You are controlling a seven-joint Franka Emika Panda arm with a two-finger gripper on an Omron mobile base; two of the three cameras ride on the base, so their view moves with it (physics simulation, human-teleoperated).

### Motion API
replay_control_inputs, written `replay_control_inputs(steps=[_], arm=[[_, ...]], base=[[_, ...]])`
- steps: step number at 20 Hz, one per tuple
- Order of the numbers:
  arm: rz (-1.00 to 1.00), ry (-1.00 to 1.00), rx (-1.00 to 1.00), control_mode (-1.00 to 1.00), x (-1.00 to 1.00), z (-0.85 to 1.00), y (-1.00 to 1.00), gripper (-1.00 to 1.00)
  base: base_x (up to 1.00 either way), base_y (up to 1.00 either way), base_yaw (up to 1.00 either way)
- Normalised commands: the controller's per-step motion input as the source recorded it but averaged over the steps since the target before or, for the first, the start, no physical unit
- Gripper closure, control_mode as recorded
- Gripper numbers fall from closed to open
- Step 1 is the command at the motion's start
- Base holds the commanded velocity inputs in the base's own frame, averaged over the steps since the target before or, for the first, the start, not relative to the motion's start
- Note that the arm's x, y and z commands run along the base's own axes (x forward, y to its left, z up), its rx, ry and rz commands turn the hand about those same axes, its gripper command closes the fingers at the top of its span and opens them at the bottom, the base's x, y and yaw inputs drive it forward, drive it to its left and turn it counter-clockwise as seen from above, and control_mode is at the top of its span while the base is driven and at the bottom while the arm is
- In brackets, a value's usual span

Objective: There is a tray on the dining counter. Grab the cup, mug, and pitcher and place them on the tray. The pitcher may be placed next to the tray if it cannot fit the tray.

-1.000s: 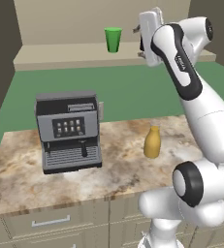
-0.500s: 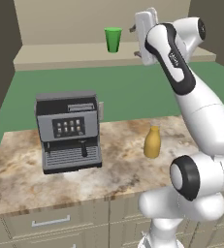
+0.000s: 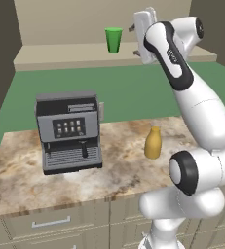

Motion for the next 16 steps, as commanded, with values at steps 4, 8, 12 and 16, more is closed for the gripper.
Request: replay_control_inputs(steps=[4, 8, 12, 16], arm=[[0.0, 0.0, 0.0, -1.0, 0.22, 0.0, 0.0, -1.0], [0.0, 0.0, 0.0, -1.0, 0.25, 0.0, 0.0, -1.0], [0.0, 0.0, 0.0, -1.0, 0.29, 0.0, 0.0, -1.0], [0.0, 0.0, 0.01, -1.0, 0.35, 0.0, 0.0, -1.0]], base=[[0.0, 0.0, 0.0], [0.0, 0.0, 0.0], [0.0, 0.0, 0.0], [0.0, 0.0, 0.0]])
